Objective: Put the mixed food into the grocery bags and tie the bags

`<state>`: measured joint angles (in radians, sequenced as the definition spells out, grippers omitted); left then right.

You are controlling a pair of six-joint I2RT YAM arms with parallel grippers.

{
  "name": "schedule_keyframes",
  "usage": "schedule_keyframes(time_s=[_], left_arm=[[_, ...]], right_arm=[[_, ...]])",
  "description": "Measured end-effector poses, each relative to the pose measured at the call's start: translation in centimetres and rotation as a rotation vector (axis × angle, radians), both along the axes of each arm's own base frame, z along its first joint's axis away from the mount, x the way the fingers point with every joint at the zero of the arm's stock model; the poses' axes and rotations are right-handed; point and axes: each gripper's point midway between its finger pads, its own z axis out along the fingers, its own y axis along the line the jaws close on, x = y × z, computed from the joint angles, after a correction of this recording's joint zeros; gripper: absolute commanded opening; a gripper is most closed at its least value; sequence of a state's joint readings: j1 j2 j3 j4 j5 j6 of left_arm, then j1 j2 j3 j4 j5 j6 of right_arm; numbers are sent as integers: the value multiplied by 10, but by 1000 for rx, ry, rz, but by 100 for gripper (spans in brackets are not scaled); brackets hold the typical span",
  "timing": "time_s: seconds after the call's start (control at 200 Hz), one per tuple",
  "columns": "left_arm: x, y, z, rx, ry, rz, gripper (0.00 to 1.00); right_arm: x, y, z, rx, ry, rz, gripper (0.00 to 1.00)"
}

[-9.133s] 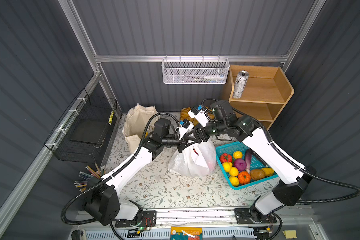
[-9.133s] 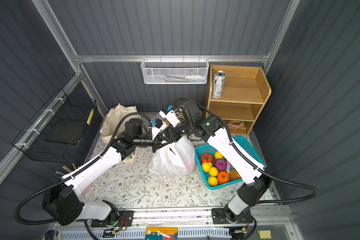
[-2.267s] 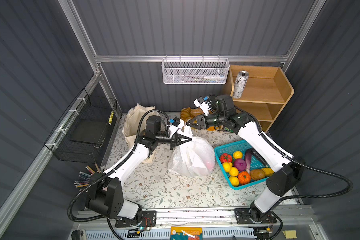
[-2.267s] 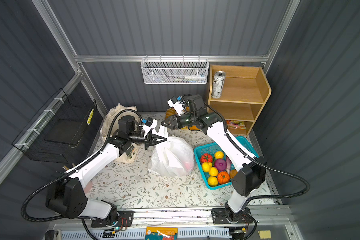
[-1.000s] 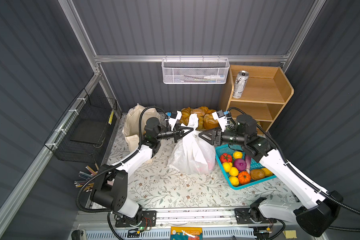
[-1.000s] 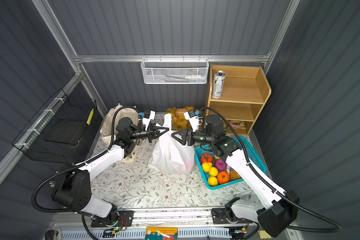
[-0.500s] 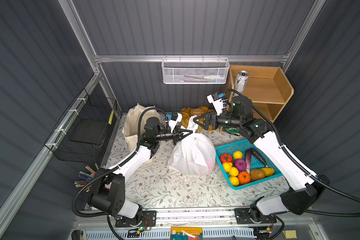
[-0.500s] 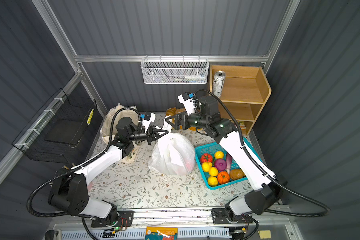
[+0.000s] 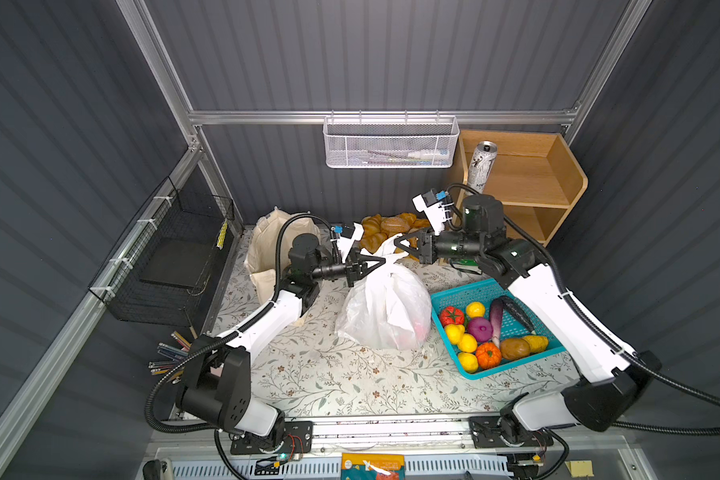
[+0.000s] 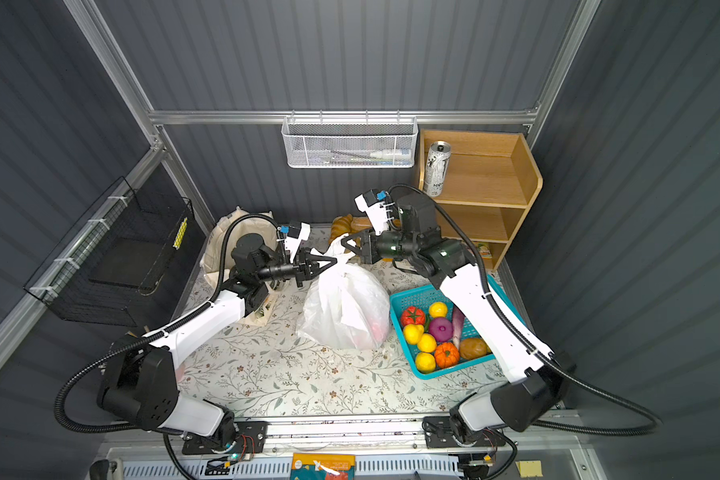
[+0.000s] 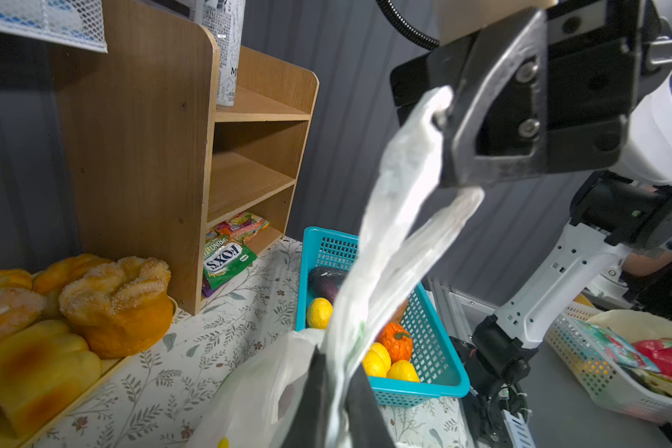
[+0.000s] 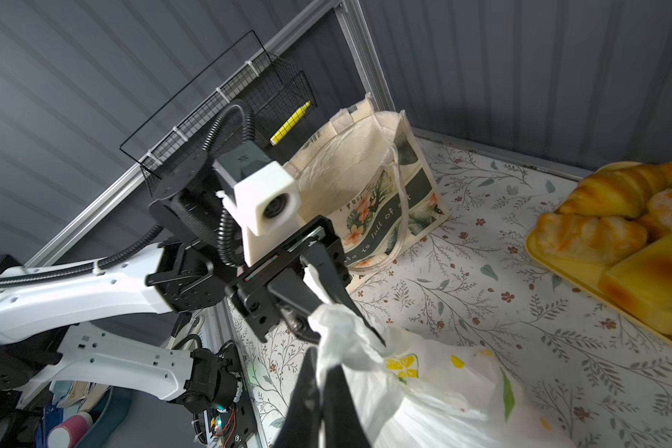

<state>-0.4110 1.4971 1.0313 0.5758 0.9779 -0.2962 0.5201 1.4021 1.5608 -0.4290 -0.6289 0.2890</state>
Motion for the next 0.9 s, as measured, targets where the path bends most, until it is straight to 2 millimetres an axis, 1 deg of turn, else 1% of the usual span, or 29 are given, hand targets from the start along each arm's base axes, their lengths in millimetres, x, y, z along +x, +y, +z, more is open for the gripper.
schedule_keyframes(time_s=[0.045,0.05,0.07,0.1,0.12,0.135,0.16,0.215,0.255,0.32,0.415,0.48,0.525,0.585,0.695,0.83,0.861,0.901], left_arm=[[-1,-2,1,-9,1,-7,0],[-1,-2,1,-10,3,-8,0],[0,-3,2,-14,5,-9,0],[1,-3,2,-20,6,-9,0],[1,-3,2,-22,9,-8,0],[2,-3,2,-23,12,-7,0],[3,-3,1,-25,18,-7,0],[5,-3,0,-27,27,-4,0],[6,-3,0,-29,33,-2,0],[6,-3,0,-31,33,2,0],[8,-2,-2,-30,38,14,0],[9,-2,-2,-29,40,19,0],[9,-2,-3,-29,41,23,0],[10,-2,-3,-26,42,26,0],[10,-1,-4,-17,45,34,0],[8,0,-5,-8,44,34,0],[8,0,-5,-7,45,34,0],[8,0,-5,-5,44,34,0]], right_arm=[[-7,-1,-2,6,-2,4,0],[-8,-2,-2,6,-1,4,3],[-10,-2,-4,6,1,6,17],[-14,-2,-9,6,14,8,47],[-16,-1,-12,4,20,11,60],[-17,-1,-15,2,20,11,66],[-18,-1,-19,-2,26,10,74],[-21,-3,-31,-13,31,-10,83],[-24,-8,-41,-27,36,-32,85],[-29,-21,-58,-54,37,-88,88],[-31,-35,-73,-105,8,-176,92],[-33,-35,-83,-153,-23,-210,96],[-34,-31,-92,-192,-45,-224,99],[-33,-25,-101,-241,-70,-234,99],[-21,-16,-119,-320,-98,-272,99],[3,-19,-147,-420,-99,-358,98],[9,-21,-154,-445,-98,-378,95],[15,-23,-162,-475,-97,-397,84]])
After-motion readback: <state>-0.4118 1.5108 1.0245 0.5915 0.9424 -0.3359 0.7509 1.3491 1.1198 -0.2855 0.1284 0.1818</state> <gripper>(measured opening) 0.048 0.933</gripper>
